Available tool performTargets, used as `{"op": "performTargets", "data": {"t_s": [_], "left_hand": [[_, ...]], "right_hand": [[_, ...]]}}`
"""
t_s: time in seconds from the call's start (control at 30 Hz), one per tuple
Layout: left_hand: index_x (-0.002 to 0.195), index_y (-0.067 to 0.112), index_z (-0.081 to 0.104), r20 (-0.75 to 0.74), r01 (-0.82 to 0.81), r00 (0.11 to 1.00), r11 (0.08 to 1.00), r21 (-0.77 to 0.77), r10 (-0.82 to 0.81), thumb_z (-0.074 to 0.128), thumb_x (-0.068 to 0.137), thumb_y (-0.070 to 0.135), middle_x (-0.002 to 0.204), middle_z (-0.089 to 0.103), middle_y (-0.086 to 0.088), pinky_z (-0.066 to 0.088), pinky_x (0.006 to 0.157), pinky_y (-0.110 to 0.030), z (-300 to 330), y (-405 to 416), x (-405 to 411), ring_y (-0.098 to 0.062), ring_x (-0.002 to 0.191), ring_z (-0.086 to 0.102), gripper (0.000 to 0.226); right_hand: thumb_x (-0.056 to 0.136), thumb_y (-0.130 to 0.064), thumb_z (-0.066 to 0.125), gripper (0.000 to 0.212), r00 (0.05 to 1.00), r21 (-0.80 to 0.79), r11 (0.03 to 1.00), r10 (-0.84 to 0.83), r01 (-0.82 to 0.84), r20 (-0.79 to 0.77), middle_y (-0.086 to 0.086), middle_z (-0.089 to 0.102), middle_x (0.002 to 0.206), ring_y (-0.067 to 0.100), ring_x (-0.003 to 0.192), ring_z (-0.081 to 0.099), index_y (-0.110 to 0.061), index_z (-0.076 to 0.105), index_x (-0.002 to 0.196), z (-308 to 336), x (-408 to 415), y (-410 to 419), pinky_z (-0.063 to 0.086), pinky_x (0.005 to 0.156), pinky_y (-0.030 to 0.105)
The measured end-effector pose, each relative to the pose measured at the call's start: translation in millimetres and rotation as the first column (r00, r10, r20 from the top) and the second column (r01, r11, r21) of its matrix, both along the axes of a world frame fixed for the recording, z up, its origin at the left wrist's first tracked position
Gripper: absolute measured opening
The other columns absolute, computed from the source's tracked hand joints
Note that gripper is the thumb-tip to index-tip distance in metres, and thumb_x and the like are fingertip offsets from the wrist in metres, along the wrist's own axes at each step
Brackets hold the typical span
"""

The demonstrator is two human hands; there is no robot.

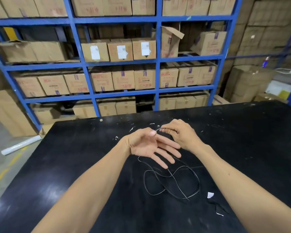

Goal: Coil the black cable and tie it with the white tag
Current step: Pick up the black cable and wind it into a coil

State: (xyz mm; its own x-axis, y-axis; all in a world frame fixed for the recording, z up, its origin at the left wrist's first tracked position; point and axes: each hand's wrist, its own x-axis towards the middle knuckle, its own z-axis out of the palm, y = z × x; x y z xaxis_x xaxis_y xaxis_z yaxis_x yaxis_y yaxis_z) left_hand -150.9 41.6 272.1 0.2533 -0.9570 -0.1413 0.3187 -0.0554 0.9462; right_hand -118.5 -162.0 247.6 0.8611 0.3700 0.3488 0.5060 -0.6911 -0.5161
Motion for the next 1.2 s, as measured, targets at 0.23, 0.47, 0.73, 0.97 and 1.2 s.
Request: {"op": "performTargets", "data": {"t_s": [0.23,0.47,0.73,0.97,1.2], "left_hand": [[0.141,-0.014,0.036,-0.084,0.099,0.993,0.975,0.198,-0.084,0.026,0.101,0.054,0.152,0.018,-0.044,0.034,0.106,-0.063,14.3,-13.7,-30.1,-0.052,0.132,0.035,0.08],[0.15,-0.012,0.022,-0.07,-0.009,0.997,0.998,0.066,0.014,0.01,0.107,0.042,0.153,0.018,-0.043,0.014,0.117,-0.065,36.9,-21.3,-55.5,-0.057,0.14,0.023,0.07],[0.157,0.019,0.026,-0.178,-0.699,0.713,0.67,-0.249,0.678,0.037,0.097,0.058,0.166,0.008,-0.017,0.005,0.109,-0.078,87.7,44.5,-16.3,-0.041,0.151,-0.001,0.073],[0.158,0.025,0.02,-0.162,-0.83,0.557,0.554,-0.072,0.814,0.038,0.096,0.061,0.167,-0.002,-0.009,-0.006,0.108,-0.078,68.0,65.3,16.7,-0.031,0.152,-0.015,0.073],[0.157,0.039,0.018,-0.014,-0.449,0.88,0.843,0.297,0.474,0.036,0.094,0.065,0.168,0.004,0.006,-0.011,0.114,-0.068,31.4,6.6,9.0,-0.028,0.153,-0.01,0.07]], "right_hand": [[0.099,-0.022,0.063,0.028,0.993,-0.035,0.992,0.12,-0.119,0.023,-0.017,0.059,0.097,0.01,0.101,0.05,-0.045,0.073,0.111,14.8,-23.8,8.1,0.049,0.087,0.042],[0.104,-0.019,0.049,0.029,0.937,0.211,0.96,0.235,-0.183,-0.259,-0.011,0.074,0.112,-0.001,0.101,0.067,-0.035,0.073,0.108,3.2,-53.2,7.4,0.051,0.1,0.035],[0.103,-0.039,0.057,0.036,0.89,0.218,0.975,0.066,0.038,-0.451,-0.01,0.044,0.048,0.005,0.047,0.043,-0.017,0.078,0.085,-23.0,-69.1,-19.5,0.044,0.058,0.028],[0.098,-0.035,0.065,0.032,0.939,0.295,0.955,0.112,-0.011,-0.327,-0.008,0.039,0.05,0.006,0.047,0.031,-0.015,0.077,0.076,22.0,-57.0,-52.5,0.029,0.055,0.027],[0.085,-0.038,0.079,0.008,0.996,0.164,0.985,0.073,-0.063,-0.055,-0.014,0.075,0.083,-0.002,0.081,0.067,-0.03,0.079,0.086,118.8,-11.7,-65.4,0.049,0.071,0.022]]}}
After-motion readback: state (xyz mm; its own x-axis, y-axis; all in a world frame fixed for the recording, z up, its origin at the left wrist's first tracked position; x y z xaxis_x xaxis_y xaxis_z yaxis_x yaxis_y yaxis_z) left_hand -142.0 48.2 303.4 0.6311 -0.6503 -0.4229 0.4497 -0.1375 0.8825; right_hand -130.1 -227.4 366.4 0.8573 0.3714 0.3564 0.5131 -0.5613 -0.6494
